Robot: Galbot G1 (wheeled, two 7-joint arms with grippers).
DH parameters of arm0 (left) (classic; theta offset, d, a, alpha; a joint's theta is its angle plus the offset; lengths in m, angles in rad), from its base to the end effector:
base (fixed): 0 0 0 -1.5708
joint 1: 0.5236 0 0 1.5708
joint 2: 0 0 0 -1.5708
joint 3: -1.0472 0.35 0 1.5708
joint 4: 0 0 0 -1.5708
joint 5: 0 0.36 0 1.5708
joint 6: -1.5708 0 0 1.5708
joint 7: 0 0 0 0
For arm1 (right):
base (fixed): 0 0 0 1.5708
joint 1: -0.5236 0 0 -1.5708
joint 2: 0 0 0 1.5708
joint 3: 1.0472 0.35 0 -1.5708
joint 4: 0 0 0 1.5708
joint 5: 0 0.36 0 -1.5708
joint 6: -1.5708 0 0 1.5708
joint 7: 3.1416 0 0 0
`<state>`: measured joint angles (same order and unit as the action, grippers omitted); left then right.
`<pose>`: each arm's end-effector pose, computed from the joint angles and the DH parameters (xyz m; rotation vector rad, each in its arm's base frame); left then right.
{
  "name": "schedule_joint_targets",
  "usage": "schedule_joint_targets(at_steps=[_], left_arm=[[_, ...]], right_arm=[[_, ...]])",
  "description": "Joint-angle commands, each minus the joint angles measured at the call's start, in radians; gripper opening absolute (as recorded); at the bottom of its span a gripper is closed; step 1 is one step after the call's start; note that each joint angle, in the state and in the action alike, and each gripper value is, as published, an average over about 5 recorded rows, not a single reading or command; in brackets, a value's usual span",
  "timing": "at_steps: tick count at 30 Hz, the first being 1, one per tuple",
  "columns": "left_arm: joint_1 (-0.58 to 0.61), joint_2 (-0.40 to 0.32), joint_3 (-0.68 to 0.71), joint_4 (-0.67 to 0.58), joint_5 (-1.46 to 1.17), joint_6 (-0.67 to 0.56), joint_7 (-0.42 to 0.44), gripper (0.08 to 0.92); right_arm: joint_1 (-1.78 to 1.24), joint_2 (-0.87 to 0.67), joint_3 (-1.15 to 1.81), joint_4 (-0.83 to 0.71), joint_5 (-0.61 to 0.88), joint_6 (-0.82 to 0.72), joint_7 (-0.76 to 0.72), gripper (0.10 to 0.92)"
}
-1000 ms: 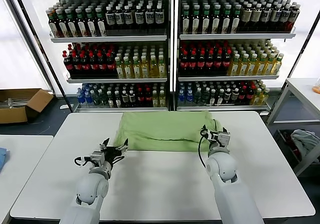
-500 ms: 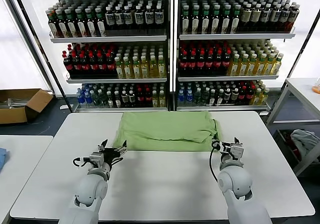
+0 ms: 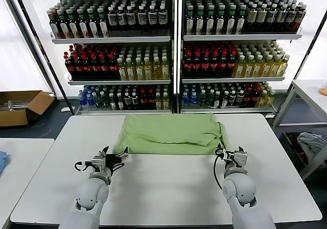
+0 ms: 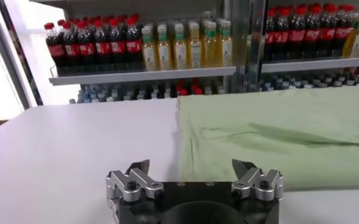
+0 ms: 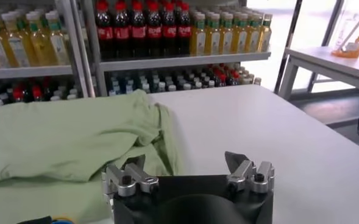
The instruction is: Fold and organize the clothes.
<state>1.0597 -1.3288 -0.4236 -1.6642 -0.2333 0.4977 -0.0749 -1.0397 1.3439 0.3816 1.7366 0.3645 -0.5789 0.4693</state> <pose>0.3527 0.0411 -0.3202 -0.0575 -2.6995 -0.0676 0.3537 -0.0164 -0.2918 -0.3271 -2.6623 0.0237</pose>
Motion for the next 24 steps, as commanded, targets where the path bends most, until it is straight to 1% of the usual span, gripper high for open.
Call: schedule_joint_targets(at_steps=[1,9,12,15,19,24], left_arm=[[-0.007,0.000,0.002,0.007,-0.006,0.018,0.000,0.823],[-0.025,0.003,0.009,0.026,-0.010,0.048,0.002,0.823],[-0.026,0.005,0.014,0.034,-0.013,0.059,0.002,0.798],[-0.024,0.009,0.017,0.040,-0.013,0.066,0.002,0.727],[-0.021,0.015,0.025,0.048,-0.012,0.072,-0.001,0.615],[-0.011,0.015,0.030,0.041,-0.006,0.078,0.000,0.442]], right_arm=[[0.006,-0.003,-0.019,-0.034,-0.016,-0.002,-0.001,0.823],[0.032,0.008,-0.029,-0.081,-0.017,-0.002,-0.007,0.821],[0.027,0.011,-0.029,-0.084,-0.015,-0.002,-0.005,0.789],[0.019,0.012,-0.026,-0.084,-0.014,-0.001,-0.004,0.716],[0.004,0.014,-0.021,-0.079,-0.015,-0.001,-0.005,0.595],[-0.017,0.016,-0.019,-0.063,-0.016,-0.001,-0.004,0.456]])
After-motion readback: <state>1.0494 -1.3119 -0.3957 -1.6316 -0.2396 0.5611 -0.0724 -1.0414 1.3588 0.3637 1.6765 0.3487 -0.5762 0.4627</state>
